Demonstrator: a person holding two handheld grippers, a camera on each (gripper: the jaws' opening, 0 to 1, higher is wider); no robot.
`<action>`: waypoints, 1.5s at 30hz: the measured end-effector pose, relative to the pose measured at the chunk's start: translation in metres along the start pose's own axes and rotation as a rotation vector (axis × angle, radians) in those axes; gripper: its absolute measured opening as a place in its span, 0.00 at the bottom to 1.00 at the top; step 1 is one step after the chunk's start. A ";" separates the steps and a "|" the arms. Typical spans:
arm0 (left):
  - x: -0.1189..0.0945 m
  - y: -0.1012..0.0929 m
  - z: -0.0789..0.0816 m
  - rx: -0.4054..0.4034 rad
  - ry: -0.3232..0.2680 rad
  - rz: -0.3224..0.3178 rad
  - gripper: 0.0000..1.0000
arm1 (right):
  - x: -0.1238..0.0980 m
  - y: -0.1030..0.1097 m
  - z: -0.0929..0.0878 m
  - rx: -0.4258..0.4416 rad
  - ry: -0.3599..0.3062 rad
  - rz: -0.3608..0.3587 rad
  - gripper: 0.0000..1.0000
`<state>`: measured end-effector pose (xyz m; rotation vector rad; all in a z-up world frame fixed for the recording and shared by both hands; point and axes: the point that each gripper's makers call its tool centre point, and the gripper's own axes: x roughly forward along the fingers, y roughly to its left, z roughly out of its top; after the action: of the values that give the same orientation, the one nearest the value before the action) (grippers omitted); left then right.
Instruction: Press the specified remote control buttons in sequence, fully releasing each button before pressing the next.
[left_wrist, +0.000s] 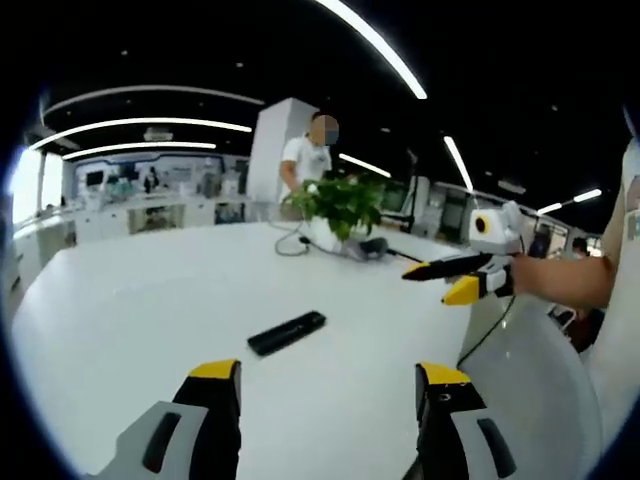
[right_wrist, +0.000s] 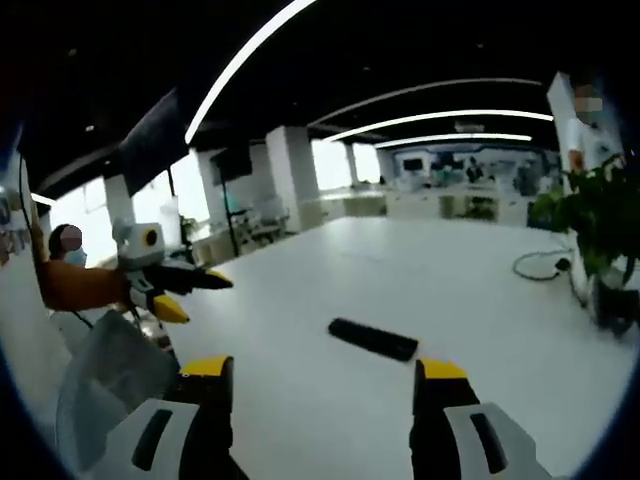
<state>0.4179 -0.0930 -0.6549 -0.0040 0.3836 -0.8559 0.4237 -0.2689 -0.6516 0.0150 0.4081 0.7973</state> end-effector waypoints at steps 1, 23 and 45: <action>-0.001 0.000 -0.001 -0.004 -0.002 0.006 0.75 | 0.000 0.001 -0.001 0.000 0.004 0.000 0.72; -0.014 -0.015 -0.002 -0.123 -0.028 0.010 0.84 | -0.016 0.013 -0.010 0.109 -0.020 -0.027 0.76; -0.028 -0.013 0.006 -0.128 -0.069 0.000 0.88 | -0.016 0.027 0.009 0.101 -0.093 0.011 0.75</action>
<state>0.3942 -0.0817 -0.6383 -0.1515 0.3729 -0.8277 0.3988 -0.2600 -0.6332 0.1479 0.3599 0.7831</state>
